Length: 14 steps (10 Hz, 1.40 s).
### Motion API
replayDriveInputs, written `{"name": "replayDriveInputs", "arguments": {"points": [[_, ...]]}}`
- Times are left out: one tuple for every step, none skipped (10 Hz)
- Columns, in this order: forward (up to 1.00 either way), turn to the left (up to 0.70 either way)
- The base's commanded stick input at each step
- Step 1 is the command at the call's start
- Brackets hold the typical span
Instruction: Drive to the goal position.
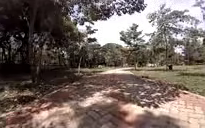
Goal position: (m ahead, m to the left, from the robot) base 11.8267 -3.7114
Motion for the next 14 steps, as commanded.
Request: {"name": "replayDriveInputs", "arguments": {"points": [[0.7, -0.35], [0.7, -0.35], [0.7, -0.35], [0.7, -0.35], [0.7, -0.34], [0.7, -0.07], [0.7, 0.0], [0.7, 0.0], [0.7, 0.0], [0.7, 0.0], [0.7, 0.0], [0.7, 0.0], [0.7, 0.0], [0.7, 0.0]]}}
